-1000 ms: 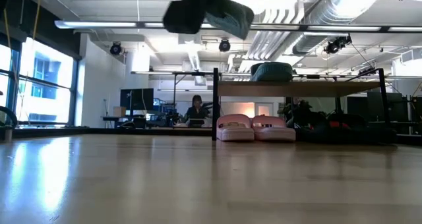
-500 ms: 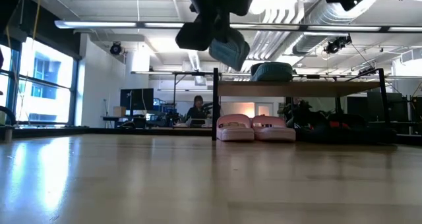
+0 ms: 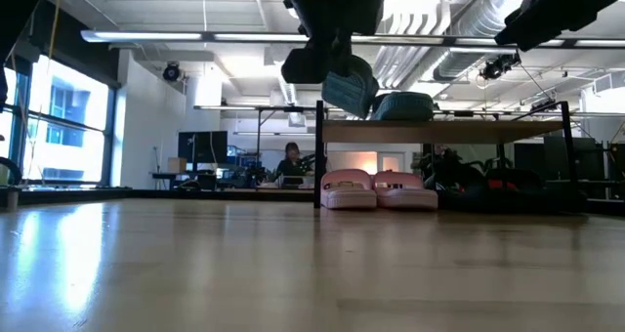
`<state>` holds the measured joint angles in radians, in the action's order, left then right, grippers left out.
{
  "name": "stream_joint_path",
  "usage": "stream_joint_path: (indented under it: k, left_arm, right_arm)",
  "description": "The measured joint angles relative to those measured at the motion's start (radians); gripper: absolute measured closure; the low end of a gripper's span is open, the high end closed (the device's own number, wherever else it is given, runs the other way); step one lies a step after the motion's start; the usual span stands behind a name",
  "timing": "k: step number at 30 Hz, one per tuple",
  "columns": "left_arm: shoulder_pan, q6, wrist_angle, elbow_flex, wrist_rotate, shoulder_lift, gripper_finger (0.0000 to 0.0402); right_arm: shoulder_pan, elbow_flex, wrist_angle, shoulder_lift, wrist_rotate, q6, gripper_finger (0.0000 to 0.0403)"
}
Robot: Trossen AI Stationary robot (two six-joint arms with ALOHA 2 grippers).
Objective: Pick and place slides into the shelf
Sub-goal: Put the green slipper on the shelf
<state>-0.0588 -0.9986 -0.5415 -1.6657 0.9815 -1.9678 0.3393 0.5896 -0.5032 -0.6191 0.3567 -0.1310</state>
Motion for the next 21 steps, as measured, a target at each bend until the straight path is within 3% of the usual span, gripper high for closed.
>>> stream_joint_path:
  k: [21]
  left_arm:
    - [0.001, 0.054, 0.142, -0.001, -0.08, -0.09, 0.0359]
  right_arm:
    - [0.0, 0.0, 0.015, -0.001, -0.007, -0.018, 0.0403]
